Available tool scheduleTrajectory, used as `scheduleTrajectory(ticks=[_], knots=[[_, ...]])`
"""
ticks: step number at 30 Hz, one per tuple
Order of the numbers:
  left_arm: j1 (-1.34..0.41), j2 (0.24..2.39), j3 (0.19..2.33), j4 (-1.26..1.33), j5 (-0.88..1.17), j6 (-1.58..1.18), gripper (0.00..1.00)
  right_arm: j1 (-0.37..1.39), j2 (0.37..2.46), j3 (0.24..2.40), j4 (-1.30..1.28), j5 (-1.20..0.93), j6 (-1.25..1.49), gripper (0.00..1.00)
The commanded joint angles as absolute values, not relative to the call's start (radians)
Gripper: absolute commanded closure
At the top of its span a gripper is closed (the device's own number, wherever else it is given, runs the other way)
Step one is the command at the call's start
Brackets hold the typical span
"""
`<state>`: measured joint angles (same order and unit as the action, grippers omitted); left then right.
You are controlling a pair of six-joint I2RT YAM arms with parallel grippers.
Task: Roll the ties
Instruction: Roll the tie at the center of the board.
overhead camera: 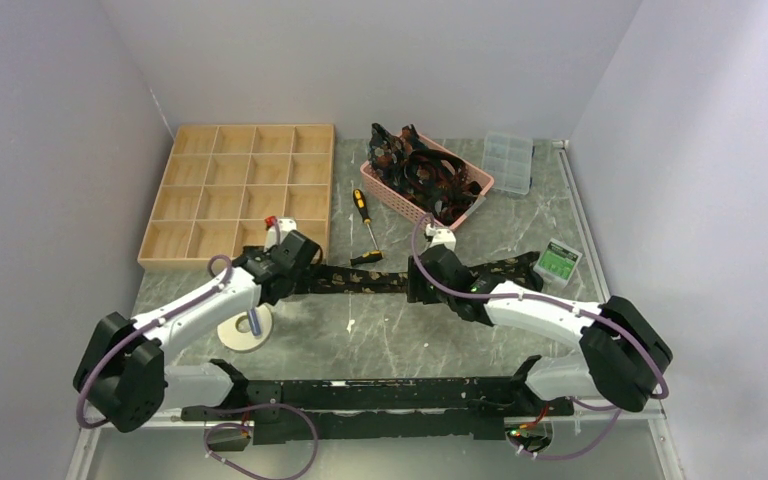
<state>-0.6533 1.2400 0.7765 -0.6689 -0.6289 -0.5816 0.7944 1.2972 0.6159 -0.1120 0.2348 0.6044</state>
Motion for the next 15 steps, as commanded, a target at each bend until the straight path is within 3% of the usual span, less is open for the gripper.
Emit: scheduleTrajectory(ticks=[1,6,10,15], knots=[[-0.569,1.133,0.764,-0.695,-0.592,-0.703,0.10,0.837,1.294,0.638,-0.040,0.219,0.587,0.45],[-0.593,0.995,0.667,-0.685,-0.432,-0.899,0.24,0.861,1.307,0.622,-0.005,0.202,0.581,0.45],[-0.708,0.990,0.610,-0.625,-0.391,-0.981,0.23,0.866,1.318,0.605,-0.004,0.202,0.589,0.45],[-0.713,1.174,0.614,-0.583,-0.384,-0.963,0.21,0.872,1.341,0.616,0.021,0.202,0.597,0.45]])
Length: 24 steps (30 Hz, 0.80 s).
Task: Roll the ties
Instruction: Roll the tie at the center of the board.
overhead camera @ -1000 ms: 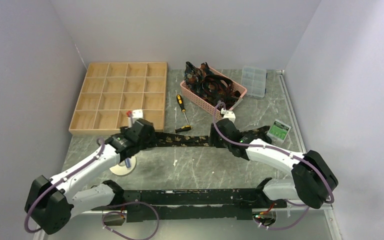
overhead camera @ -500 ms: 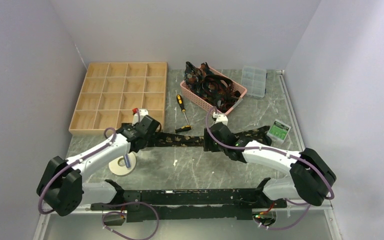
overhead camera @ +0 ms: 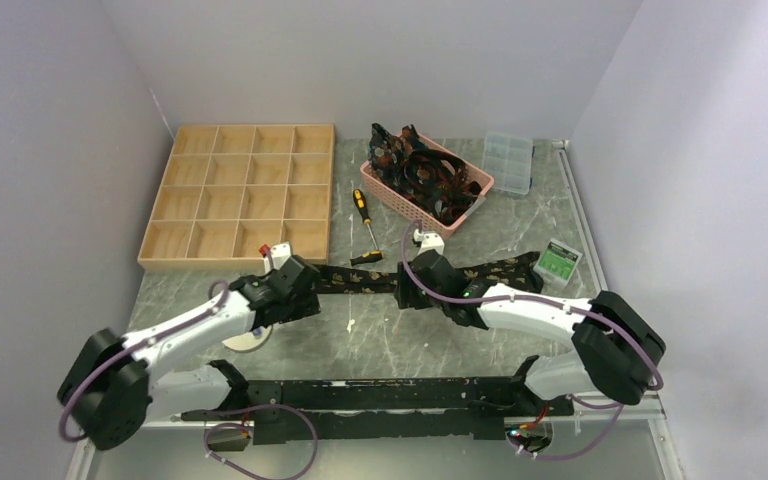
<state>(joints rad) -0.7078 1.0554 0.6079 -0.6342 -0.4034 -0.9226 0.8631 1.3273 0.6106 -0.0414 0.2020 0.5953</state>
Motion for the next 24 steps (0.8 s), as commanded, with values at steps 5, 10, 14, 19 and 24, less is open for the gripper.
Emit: scheduleTrajectory(ticks=[5,10,14,19,24], knots=[[-0.654,1.207,0.588,-0.524,-0.435,-0.924,0.19,0.876,1.373,0.626,0.021,0.219,0.587,0.45],[-0.623,1.258,0.600,-0.551,-0.395,-0.953,0.29,0.877,1.406,0.620,0.015,0.253,0.606,0.45],[-0.608,1.309,0.621,-0.653,-0.387,-1.075,0.39,0.871,1.393,0.607,0.014,0.292,0.632,0.45],[-0.496,1.221,0.490,-0.599,-0.304,-1.181,0.32,0.845,1.421,0.611,0.017,0.311,0.676,0.45],[-0.374,1.026,0.427,-0.614,-0.291,-1.245,0.28,0.792,1.441,0.582,0.041,0.370,0.732,0.45]])
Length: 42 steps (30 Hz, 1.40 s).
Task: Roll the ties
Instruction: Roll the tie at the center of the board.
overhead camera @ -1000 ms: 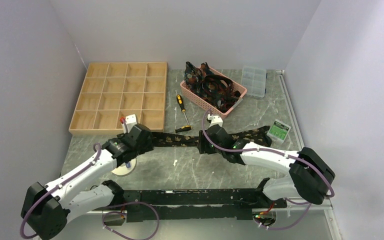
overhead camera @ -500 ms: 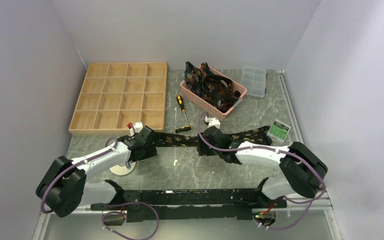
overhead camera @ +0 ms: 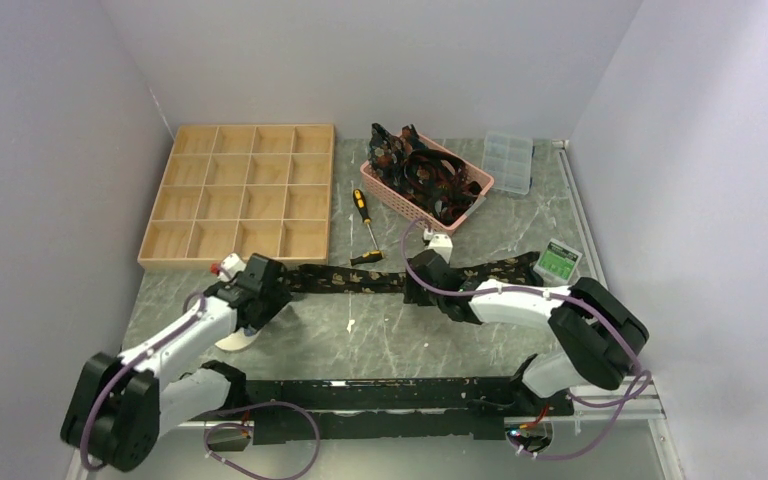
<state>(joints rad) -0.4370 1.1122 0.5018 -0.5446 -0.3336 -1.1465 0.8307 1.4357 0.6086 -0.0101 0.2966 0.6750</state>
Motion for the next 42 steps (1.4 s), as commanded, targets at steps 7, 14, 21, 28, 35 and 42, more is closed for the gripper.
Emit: scheduleTrajectory(ticks=[7,14,21,28,35,42], knots=[[-0.357,0.842,0.370,-0.654,-0.342,-1.323,0.26,0.786,1.398,0.603,0.100,0.299,0.647,0.47],[-0.356,0.771,0.453,-0.681,-0.378,-1.202,0.20,0.825,1.571,0.792,0.033,0.254,0.539,0.49],[-0.356,0.852,0.620,-0.660,-0.378,-0.867,0.16,0.856,1.657,0.780,-0.062,0.212,0.514,0.53],[-0.359,0.874,0.609,-0.589,-0.247,-0.726,0.18,0.881,1.548,0.613,-0.106,0.168,0.550,0.53],[-0.455,0.842,0.600,-0.562,-0.192,-0.668,0.20,0.885,1.451,0.567,-0.208,0.098,0.609,0.53],[-0.684,0.905,0.644,-0.596,-0.391,-0.598,0.18,0.887,1.304,0.543,-0.249,0.159,0.667,0.46]])
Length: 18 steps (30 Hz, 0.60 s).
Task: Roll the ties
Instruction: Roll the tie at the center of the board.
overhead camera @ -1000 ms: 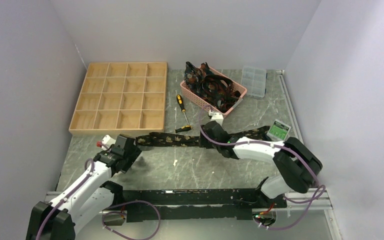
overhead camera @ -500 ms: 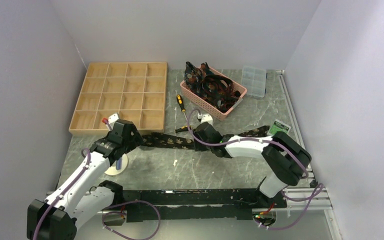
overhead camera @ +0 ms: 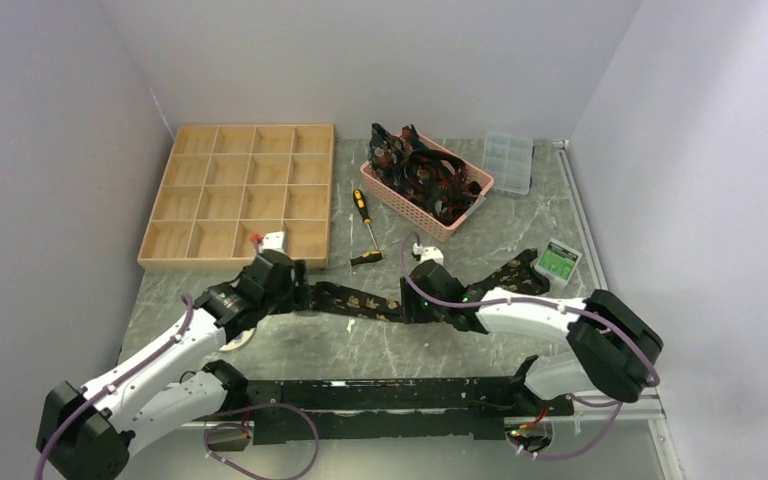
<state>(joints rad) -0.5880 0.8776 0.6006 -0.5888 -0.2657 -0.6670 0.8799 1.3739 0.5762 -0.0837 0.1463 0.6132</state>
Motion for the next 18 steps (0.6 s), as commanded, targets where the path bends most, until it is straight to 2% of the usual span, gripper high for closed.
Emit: scheduleTrajectory(ticks=[1,9,14,16,18], knots=[[-0.705,0.913,0.649,-0.609,-0.420,-0.602,0.16,0.886,1.281,0.549,-0.252,0.173,0.671,0.45],[-0.713,1.103,0.709,-0.631,-0.463,-0.631,0.14,0.885,1.247,0.641,-0.255,0.186,0.632,0.43],[-0.712,1.089,0.683,-0.551,-0.501,-0.664,0.14,0.865,1.189,0.639,-0.337,0.296,0.659,0.43],[-0.712,1.070,0.673,-0.530,-0.512,-0.675,0.13,0.815,1.096,0.606,-0.381,0.367,0.701,0.43],[-0.704,1.067,0.653,-0.491,-0.508,-0.670,0.14,0.695,0.997,0.572,-0.405,0.375,0.699,0.43]])
